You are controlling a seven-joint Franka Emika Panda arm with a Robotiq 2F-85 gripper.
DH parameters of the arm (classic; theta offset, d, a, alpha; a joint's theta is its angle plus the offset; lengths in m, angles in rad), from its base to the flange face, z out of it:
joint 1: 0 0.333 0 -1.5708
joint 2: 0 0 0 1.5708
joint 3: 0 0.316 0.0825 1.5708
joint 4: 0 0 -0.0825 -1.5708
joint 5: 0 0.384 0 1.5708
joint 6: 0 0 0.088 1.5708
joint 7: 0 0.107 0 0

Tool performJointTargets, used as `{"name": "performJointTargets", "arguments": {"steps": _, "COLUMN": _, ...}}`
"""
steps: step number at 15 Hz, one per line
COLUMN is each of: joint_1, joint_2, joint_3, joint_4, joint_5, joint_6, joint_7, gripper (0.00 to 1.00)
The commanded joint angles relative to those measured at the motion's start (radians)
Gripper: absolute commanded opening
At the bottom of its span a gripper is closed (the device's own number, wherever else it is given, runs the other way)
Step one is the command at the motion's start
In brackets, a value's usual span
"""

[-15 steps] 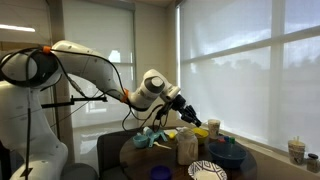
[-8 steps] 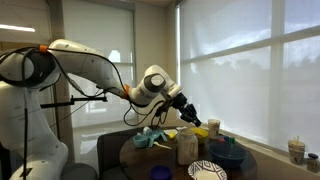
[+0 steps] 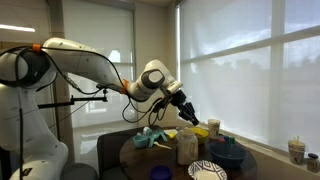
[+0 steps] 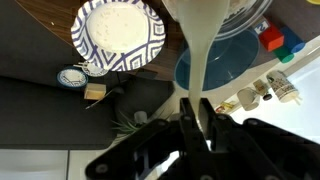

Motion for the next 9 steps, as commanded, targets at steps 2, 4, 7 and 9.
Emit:
{"name": "performJointTargets", "arguments": {"steps": 2, "joint_1": -0.003, "joint_2": -0.074, "joint_3": 0.002, "joint_4": -0.039, "joint_5": 0.086, "joint_6": -0.041, "joint_7": -0.162, "gripper": 0.03}}
{"name": "performJointTargets", "arguments": {"steps": 4, "joint_1": 0.001, "joint_2": -0.107, "joint_3": 0.000, "joint_4": -0.069, "joint_5": 0.113, "joint_6": -0.051, "joint_7": -0.242, "gripper": 0.03}}
{"name": "performJointTargets", "arguments": {"steps": 7, "joint_1": 0.000, "joint_2": -0.160, "joint_3": -0.001, "joint_4": -0.139, "joint_5": 0.151, "joint_6": -0.047, "joint_7": -0.358, "gripper": 0.03}}
{"name": "performJointTargets", "arguments": {"steps": 9, "joint_1": -0.008, "joint_2": -0.192, "joint_3": 0.004, "joint_4": -0.193, "joint_5": 0.160, "joint_6": -0.038, "joint_7": -0.409, "gripper": 0.03}}
